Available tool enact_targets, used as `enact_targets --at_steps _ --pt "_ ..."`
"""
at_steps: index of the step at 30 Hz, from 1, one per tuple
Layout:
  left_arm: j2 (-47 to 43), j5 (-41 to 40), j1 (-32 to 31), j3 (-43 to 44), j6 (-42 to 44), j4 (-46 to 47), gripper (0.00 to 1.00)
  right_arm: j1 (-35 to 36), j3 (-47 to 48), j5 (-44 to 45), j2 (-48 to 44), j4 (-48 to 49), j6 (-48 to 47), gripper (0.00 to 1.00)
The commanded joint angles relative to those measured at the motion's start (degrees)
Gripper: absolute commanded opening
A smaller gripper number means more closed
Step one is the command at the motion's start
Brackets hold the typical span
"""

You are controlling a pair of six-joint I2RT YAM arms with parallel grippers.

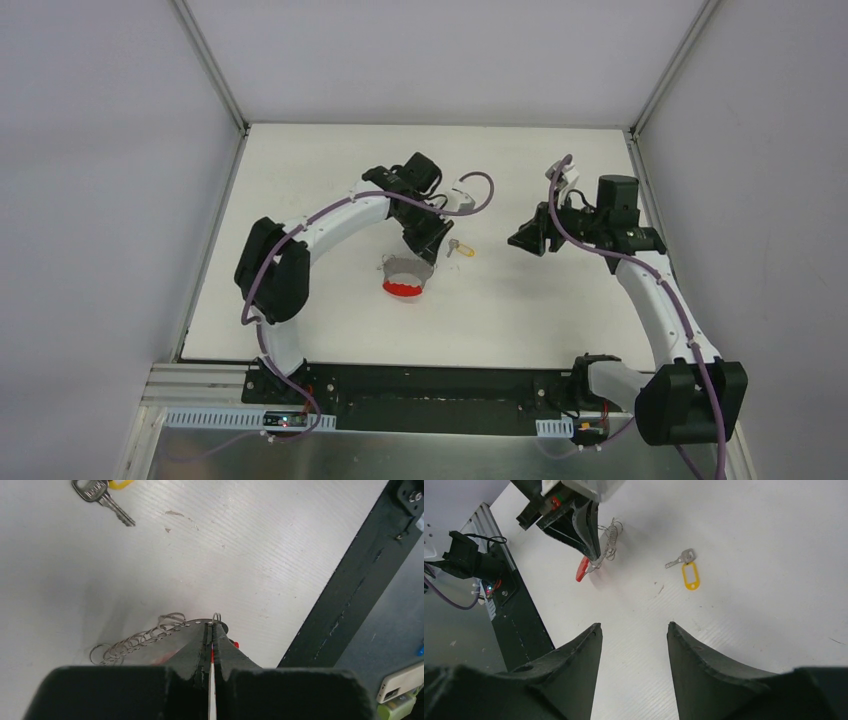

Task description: Put the keys on the keyring

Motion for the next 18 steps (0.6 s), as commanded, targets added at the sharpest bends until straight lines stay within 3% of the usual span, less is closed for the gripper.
enact_targets --at_steps 1,11,18 --pt "-5.2 7.0 3.3 0.0 -0.9 2.6 0.00 0.8 2.9 -5.3 1.7 3.3 2.2 0.54" --pt "-13.7 15.7 5.6 1.0 -4.5 6.3 0.00 15.9 12.0 -5.7 14.3 7.1 4.0 0.50" --pt "-17.2 18.9 5.6 -0.1 -9.8 11.1 0.00 19.3 18.0 -11.1 20.3 3.7 1.6 0.43"
